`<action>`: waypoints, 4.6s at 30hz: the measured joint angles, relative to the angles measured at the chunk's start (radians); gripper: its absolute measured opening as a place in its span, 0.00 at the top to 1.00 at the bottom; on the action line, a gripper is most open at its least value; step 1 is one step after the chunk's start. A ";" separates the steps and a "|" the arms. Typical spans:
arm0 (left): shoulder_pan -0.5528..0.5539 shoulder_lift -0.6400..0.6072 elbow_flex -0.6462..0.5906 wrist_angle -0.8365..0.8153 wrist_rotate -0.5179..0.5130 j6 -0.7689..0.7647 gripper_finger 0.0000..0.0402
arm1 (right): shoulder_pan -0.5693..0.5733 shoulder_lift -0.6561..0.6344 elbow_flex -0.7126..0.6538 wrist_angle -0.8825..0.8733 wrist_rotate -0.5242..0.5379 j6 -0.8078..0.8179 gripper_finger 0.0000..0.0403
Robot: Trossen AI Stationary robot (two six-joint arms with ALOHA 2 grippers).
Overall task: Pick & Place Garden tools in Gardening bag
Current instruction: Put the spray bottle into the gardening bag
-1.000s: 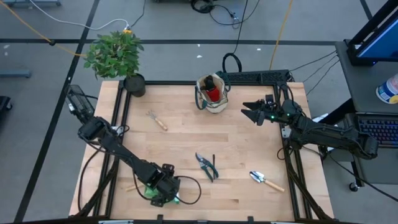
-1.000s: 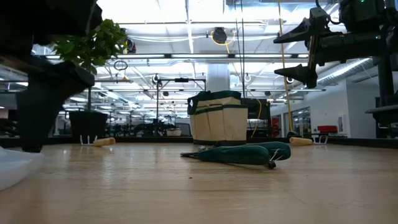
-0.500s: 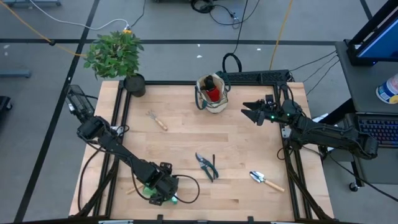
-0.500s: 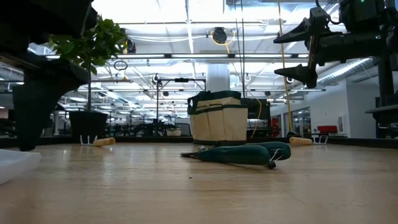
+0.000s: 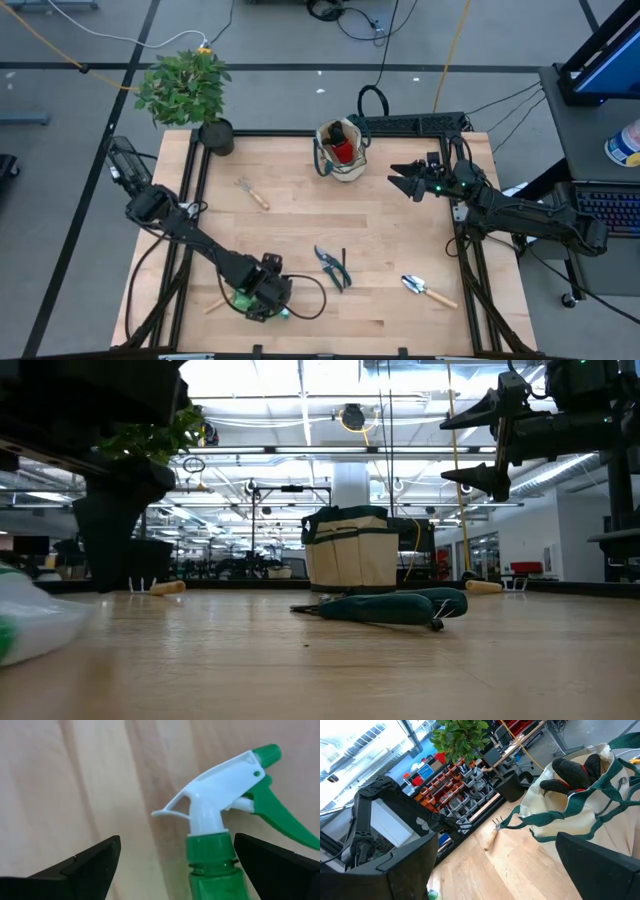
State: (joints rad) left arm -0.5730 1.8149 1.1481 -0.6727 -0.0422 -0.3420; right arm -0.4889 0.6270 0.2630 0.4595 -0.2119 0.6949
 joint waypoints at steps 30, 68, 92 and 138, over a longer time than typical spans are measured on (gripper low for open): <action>0.075 0.000 -0.001 -0.095 -0.028 -0.045 0.32 | 0.000 0.000 0.000 0.000 0.000 0.000 0.02; 0.188 -0.195 0.000 -0.310 0.140 -0.402 0.18 | 0.000 0.000 0.000 0.000 0.000 0.000 0.02; 0.152 0.010 0.000 -0.291 0.200 -0.442 0.10 | 0.000 0.000 0.000 0.000 0.000 0.000 0.02; 0.243 -0.289 0.000 -0.425 0.217 -0.510 0.67 | 0.000 0.000 0.000 0.000 0.000 0.000 0.02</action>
State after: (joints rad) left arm -0.3302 1.5256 1.1484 -1.0981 0.1752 -0.8523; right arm -0.4891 0.6266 0.2630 0.4597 -0.2119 0.6952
